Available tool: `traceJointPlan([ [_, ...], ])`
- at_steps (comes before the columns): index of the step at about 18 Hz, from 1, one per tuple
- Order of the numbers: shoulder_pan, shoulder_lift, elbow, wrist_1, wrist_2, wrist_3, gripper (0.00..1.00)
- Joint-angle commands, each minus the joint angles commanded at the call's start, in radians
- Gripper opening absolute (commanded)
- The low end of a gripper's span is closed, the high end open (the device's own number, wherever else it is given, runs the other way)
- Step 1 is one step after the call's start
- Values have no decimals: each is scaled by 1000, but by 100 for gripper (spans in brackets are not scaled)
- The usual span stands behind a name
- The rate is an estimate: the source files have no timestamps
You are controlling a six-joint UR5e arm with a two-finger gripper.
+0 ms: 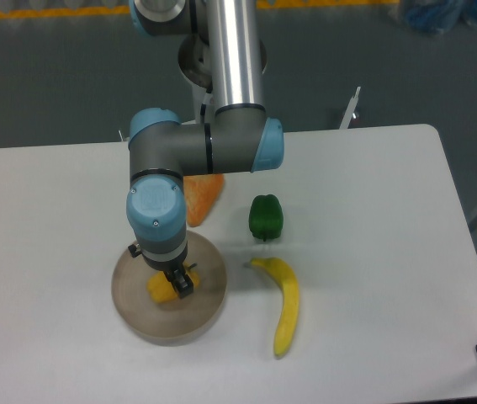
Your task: Place the yellow pepper on the plate
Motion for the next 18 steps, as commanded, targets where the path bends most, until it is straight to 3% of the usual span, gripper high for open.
traceJointPlan([
  [2,14,12,0,0,2,0,100],
  [7,184,68,6,8,8,41,100],
  [13,394,101,8,0,8,251,100],
  [18,486,95,6,0,11,380,100],
])
